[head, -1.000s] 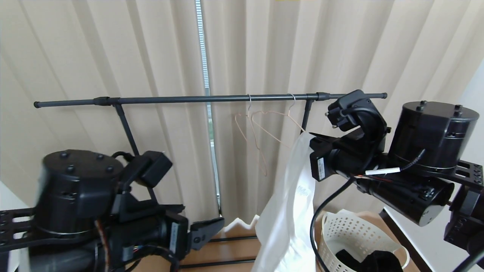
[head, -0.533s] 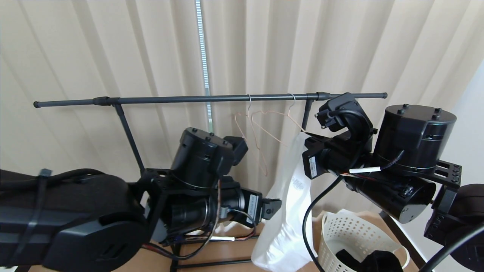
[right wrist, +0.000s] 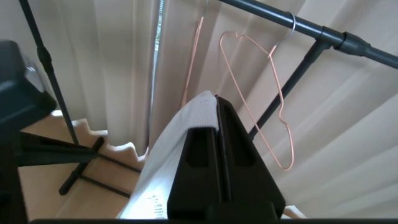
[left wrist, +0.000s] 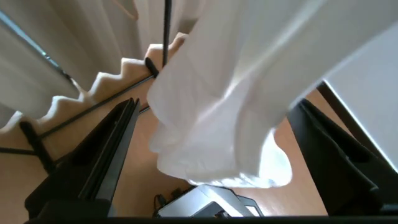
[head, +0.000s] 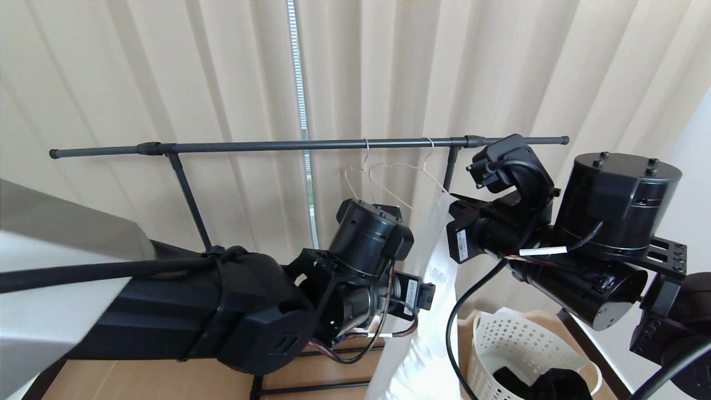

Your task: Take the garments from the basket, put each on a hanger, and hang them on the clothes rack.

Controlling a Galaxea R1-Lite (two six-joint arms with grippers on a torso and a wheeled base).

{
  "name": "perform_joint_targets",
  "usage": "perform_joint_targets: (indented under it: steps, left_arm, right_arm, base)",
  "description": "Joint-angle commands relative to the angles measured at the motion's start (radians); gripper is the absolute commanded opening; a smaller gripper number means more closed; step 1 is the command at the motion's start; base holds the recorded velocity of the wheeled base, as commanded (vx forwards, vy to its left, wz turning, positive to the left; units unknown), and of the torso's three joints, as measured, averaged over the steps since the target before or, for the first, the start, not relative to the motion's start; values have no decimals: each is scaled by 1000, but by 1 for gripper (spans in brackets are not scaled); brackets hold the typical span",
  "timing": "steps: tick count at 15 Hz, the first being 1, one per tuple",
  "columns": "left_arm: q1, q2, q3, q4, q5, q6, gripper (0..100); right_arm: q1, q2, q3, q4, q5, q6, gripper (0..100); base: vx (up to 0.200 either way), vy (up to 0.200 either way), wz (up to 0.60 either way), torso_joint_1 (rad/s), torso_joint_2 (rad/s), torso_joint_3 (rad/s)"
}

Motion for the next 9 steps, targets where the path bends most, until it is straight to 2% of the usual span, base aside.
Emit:
perform_joint_targets:
  steps: [1,3,9]
  left_arm:
    - [1,48,-6,1,40,-1,100]
    - [1,59,6,2,86,-1,100]
    - [4,27,106,-3,126,-3,100]
  right_arm:
    - [5,-19,3,1,0,0,0]
    - [8,-23,3,-1,0,0,0]
    - [5,-48,3,1,0,-2,0]
  base:
    - [0,0,0,0,0,0]
    - [0,0,0,0,0,0]
    - [0,0,0,0,0,0]
